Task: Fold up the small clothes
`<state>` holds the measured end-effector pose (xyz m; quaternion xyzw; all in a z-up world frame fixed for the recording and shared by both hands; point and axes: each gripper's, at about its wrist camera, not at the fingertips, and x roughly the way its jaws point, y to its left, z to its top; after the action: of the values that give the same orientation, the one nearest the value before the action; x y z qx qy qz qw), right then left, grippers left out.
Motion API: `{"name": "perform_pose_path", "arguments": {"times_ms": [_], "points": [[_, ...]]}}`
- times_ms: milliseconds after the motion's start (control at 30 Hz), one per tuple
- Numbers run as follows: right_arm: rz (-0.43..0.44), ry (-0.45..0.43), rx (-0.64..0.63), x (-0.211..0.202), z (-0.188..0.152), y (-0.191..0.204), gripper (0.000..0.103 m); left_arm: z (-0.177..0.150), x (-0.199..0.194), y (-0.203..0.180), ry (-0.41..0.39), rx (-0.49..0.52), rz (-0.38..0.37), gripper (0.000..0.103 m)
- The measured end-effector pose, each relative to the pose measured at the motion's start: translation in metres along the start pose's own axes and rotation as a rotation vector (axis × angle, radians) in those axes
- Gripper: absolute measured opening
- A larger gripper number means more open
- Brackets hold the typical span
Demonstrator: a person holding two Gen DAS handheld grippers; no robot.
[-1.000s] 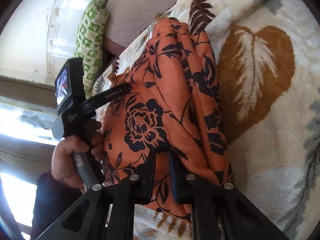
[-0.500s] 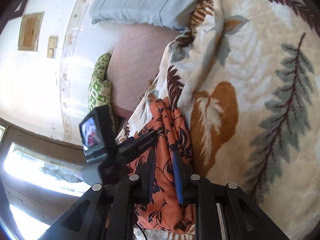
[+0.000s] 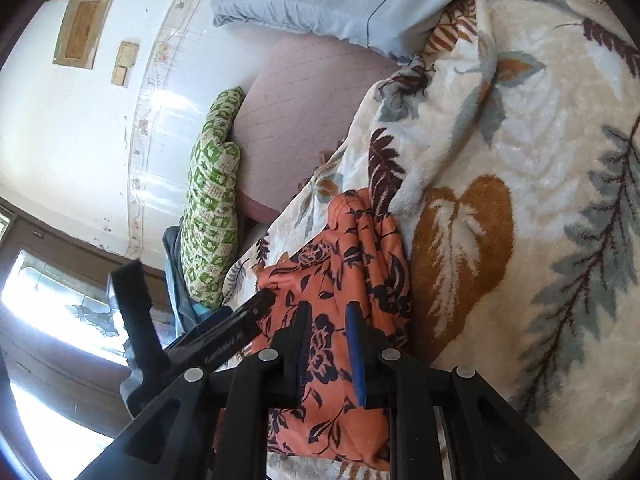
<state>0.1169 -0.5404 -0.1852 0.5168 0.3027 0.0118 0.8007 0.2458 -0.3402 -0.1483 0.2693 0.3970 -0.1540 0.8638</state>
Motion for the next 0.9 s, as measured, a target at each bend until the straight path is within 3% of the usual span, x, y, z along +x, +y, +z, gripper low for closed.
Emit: {"name": "perform_pose_path", "arguments": {"times_ms": [100,233,300,400,567,733,800,867,900], "points": [[-0.006,0.039,-0.067,0.012,-0.012,0.02,0.02,-0.036,-0.012,0.018,-0.019,0.026,0.061,0.08],[-0.031,0.104,-0.105,0.028,-0.028,0.033,0.02,-0.069,0.006,0.03,0.073,-0.015,0.076,0.082],[-0.086,0.149,-0.112,0.038,-0.034,0.032,0.02,-0.08,0.02,0.026,0.094,-0.012,0.076,0.084],[-0.243,0.268,-0.107,0.061,-0.045,0.012,0.019,-0.084,0.032,0.017,0.072,0.013,0.129,0.096],[-0.219,0.287,-0.09,0.062,-0.044,0.007,0.019,-0.074,0.027,0.037,0.199,-0.039,0.042,0.096],[-0.167,0.184,-0.128,0.042,-0.041,0.02,0.022,-0.082,-0.033,0.059,0.047,-0.033,0.083,0.096],[-0.124,0.109,-0.162,0.03,-0.041,0.031,0.032,-0.088,-0.058,0.069,-0.015,-0.038,0.104,0.096],[-0.117,0.017,-0.178,0.015,-0.042,0.039,0.088,-0.092,-0.081,0.078,-0.074,-0.05,0.126,0.096],[-0.127,-0.051,-0.192,0.007,-0.044,0.045,0.089,-0.093,-0.09,0.083,-0.096,-0.062,0.133,0.096]]}}
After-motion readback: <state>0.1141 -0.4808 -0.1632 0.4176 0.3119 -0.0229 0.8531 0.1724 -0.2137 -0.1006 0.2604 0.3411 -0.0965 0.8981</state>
